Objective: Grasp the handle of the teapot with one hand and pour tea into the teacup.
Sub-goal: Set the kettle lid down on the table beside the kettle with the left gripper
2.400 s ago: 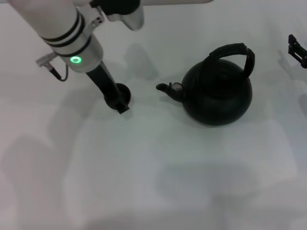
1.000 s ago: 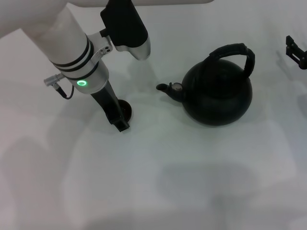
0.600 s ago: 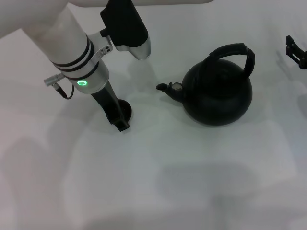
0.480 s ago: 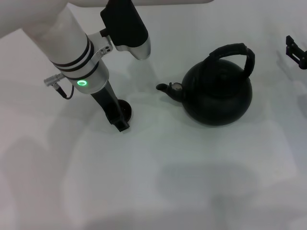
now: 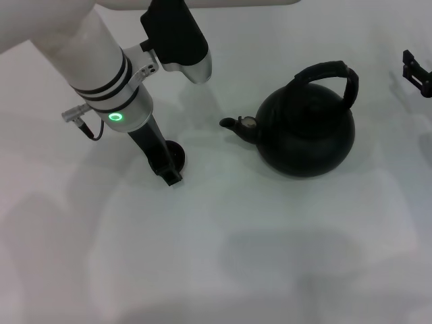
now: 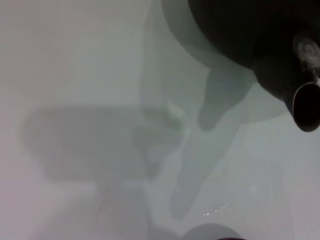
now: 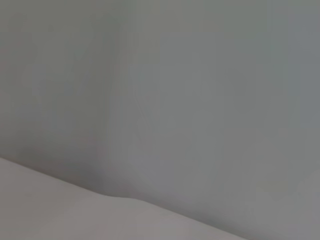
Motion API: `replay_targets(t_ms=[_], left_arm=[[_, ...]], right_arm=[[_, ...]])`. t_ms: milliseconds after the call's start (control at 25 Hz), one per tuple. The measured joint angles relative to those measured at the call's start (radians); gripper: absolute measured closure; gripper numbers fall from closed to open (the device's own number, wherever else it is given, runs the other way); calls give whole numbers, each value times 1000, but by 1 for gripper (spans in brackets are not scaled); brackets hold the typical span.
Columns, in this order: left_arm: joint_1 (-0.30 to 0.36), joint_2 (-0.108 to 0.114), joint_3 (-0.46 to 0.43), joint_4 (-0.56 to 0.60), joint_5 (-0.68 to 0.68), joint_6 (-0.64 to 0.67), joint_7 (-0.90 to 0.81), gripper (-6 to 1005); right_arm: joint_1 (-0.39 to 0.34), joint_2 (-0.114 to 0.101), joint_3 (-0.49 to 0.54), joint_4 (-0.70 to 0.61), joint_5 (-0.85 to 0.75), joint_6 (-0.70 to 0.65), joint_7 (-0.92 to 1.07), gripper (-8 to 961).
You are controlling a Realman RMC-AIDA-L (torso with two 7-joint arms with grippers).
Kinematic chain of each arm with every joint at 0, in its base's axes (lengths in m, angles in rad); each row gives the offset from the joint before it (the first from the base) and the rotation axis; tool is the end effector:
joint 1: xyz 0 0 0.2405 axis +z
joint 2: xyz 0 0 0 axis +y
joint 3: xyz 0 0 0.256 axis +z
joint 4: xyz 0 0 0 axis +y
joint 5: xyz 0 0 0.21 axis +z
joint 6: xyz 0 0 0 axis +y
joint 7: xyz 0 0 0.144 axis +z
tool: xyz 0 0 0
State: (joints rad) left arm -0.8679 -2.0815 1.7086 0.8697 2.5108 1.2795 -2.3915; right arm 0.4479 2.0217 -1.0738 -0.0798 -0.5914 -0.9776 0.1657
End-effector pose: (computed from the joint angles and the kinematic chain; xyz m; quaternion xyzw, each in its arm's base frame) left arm -0.1708 0.3685 -0.0902 -0.9447 -0.1566 0.2720 0.0944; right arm 0.3759 0.3347 0.0059 -0.7730 0.1950 0.1408 0.5870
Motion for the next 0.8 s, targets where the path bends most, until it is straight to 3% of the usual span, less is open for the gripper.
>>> replay_targets(t_ms=[320, 560, 800], left_arm=[[0, 1, 1, 2, 1, 7, -12, 290], [0, 1, 1, 5, 6, 9, -19, 196], [2, 1, 1, 18, 7, 11, -23, 181]], right_arm=[[0, 0, 0, 0, 0, 1, 0, 110], [0, 0, 0, 0, -1, 2, 0, 109], [0, 0, 0, 0, -1, 4, 0, 110]])
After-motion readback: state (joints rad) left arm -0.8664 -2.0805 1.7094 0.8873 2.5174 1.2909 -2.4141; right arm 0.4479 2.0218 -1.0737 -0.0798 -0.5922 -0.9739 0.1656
